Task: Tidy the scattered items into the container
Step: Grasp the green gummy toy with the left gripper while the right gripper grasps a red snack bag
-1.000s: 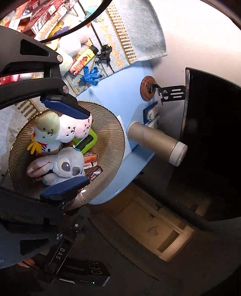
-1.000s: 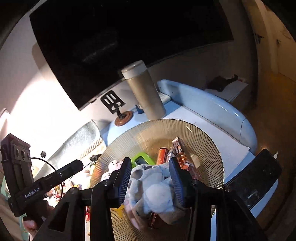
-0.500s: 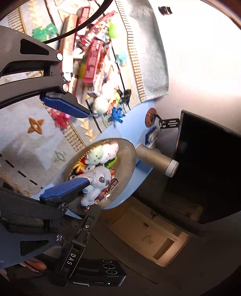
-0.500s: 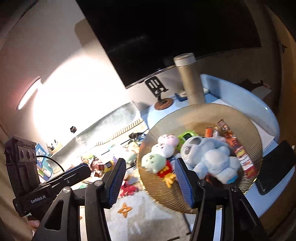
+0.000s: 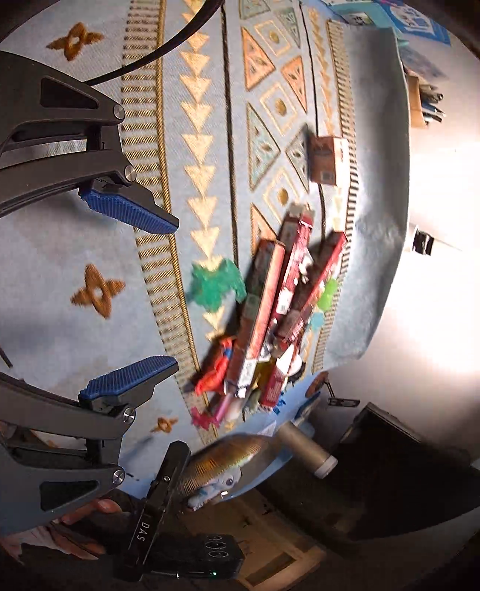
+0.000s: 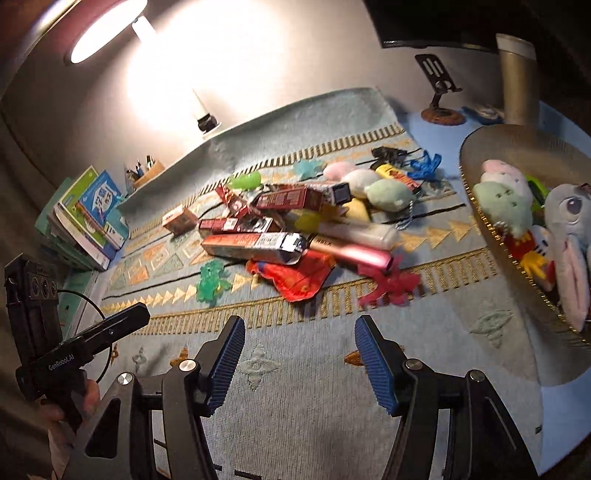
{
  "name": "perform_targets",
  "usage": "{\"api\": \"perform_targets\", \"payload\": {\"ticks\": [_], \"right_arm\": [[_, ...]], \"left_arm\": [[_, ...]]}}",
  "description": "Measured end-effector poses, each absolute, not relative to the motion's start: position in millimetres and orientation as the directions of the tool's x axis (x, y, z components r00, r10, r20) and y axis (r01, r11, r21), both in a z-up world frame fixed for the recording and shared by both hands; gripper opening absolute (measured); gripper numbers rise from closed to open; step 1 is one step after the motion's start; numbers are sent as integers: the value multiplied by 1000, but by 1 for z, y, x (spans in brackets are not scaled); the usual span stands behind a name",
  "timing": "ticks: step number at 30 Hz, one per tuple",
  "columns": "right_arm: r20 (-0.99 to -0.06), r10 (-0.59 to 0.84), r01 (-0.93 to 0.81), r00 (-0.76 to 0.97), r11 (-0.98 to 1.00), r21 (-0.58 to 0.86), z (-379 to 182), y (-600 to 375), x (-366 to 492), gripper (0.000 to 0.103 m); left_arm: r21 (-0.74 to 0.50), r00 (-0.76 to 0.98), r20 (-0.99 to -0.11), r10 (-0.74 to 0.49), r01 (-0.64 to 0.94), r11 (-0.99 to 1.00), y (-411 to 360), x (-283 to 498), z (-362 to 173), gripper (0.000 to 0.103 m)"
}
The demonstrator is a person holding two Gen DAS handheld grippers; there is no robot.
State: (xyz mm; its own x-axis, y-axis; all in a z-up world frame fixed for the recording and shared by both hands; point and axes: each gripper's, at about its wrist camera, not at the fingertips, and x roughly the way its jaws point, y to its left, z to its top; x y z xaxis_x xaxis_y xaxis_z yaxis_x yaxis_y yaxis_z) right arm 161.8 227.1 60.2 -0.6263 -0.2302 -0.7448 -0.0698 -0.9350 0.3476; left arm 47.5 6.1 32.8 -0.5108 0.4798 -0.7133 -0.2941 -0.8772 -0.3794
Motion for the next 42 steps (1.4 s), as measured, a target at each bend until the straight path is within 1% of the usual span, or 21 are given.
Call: {"api": "perform_targets", "payload": {"ticks": [3, 6, 11, 15, 17, 19, 20, 21, 22, 23, 24, 27, 28, 30, 34, 36, 37, 39, 41, 42], "right_arm": [[-778, -223, -55, -587, -948, 314, 44, 211, 149, 61], [-798, -194, -49, -570, -962, 269, 36, 200, 145, 61], [-800, -165, -53, -577, -970, 238, 38, 203, 146, 61], [-797, -148, -71, -586, -970, 233, 44, 214, 147, 61], [-797, -141, -74, -587, -971, 226, 45, 217, 145, 61], [-799, -127, -77, -588, -975, 211, 46, 219, 141, 61], [-800, -115, -81, -589, -976, 200, 46, 219, 138, 61], [-801, -104, -86, -589, -978, 190, 45, 218, 135, 61], [-802, -96, -89, -589, -979, 182, 45, 218, 131, 61], [-802, -90, -90, -590, -980, 177, 44, 218, 128, 61], [-803, -90, -88, -589, -981, 175, 43, 217, 123, 61], [-820, -102, -65, -563, -984, 167, 35, 215, 107, 61], [-824, -93, -62, -559, -986, 154, 32, 215, 102, 61], [-829, -85, -67, -553, -987, 146, 26, 218, 92, 61], [-811, -143, -74, -567, -972, 223, 23, 224, 77, 61], [-812, -189, -10, -552, -973, 233, 24, 210, 77, 62], [-812, -196, 30, -549, -976, 215, 25, 198, 81, 62], [-818, -241, 140, -522, -970, 196, 27, 173, 91, 62], [-812, -328, 217, -483, -943, 253, 28, 157, 103, 62], [-804, -346, 233, -484, -936, 263, 30, 153, 108, 62]], "left_arm": [[-369, -519, -723, 456, -269, -890, -2, 44, 22, 67], [-341, -529, -726, 439, -277, -898, 9, 30, 20, 67], [-252, -530, -753, 390, -315, -915, 44, 5, 15, 67], [-156, -528, -790, 312, -319, -935, 67, -8, 2, 67], [-86, -543, -797, 266, -333, -939, 79, -7, -1, 66], [-26, -558, -798, 229, -348, -937, 87, -4, -2, 47], [-14, -563, -795, 224, -352, -936, 89, -2, -1, 41], [-19, -566, -792, 228, -350, -936, 87, -1, -1, 37], [-39, -562, -791, 242, -349, -936, 84, -1, 0, 36], [-66, -561, -785, 262, -344, -937, 78, 0, 1, 33], [-104, -562, -774, 290, -339, -935, 72, 0, 4, 32], [-218, -600, -708, 372, -315, -924, 49, 3, 15, 32], [-242, -612, -693, 380, -299, -923, 42, 4, 16, 32], [-266, -620, -691, 371, -259, -929, 33, 2, 16, 32], [-305, -626, -677, 387, -240, -922, 23, 0, 16, 32], [-307, -633, -673, 383, -231, -923, 22, 0, 17, 32], [-310, -635, -673, 380, -225, -924, 24, -1, 17, 32], [-330, -634, -670, 386, -211, -920, 21, -4, 16, 32], [-360, -624, -670, 401, -199, -911, 16, -7, 15, 32], [-375, -620, -669, 409, -194, -907, 14, -8, 14, 32]]}}
